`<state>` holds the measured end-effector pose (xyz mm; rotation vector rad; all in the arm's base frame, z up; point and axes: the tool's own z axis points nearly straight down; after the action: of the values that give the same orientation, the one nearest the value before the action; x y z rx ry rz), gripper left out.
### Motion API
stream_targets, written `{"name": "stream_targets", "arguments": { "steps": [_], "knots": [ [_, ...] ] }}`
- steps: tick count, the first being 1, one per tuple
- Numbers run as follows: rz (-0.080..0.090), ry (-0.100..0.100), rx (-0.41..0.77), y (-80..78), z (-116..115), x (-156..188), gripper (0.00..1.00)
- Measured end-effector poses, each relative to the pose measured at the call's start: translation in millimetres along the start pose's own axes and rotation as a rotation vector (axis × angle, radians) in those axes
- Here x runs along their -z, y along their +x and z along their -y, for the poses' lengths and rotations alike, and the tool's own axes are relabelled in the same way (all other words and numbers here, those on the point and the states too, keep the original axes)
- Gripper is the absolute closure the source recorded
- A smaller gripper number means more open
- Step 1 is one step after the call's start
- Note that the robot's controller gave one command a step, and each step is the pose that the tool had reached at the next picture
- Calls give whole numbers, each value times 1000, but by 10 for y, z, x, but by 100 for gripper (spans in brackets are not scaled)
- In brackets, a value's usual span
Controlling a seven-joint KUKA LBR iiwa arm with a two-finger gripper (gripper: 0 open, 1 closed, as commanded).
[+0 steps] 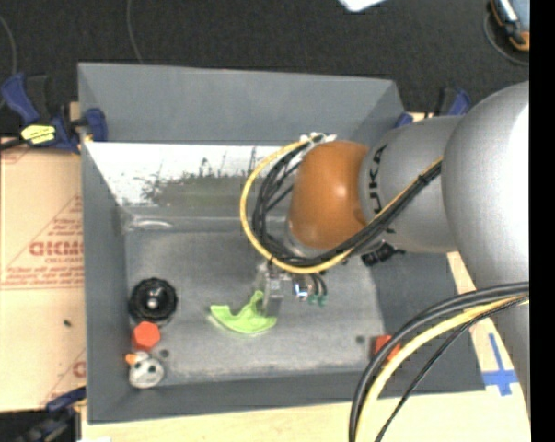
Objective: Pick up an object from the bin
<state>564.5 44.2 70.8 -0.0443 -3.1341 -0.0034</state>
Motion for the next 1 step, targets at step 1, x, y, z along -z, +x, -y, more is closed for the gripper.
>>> {"name": "stream_targets", "arguments": {
  "steps": [1],
  "knots": [
    [6, 2, 60, 345, -23, -2, 100]
  ]
}}
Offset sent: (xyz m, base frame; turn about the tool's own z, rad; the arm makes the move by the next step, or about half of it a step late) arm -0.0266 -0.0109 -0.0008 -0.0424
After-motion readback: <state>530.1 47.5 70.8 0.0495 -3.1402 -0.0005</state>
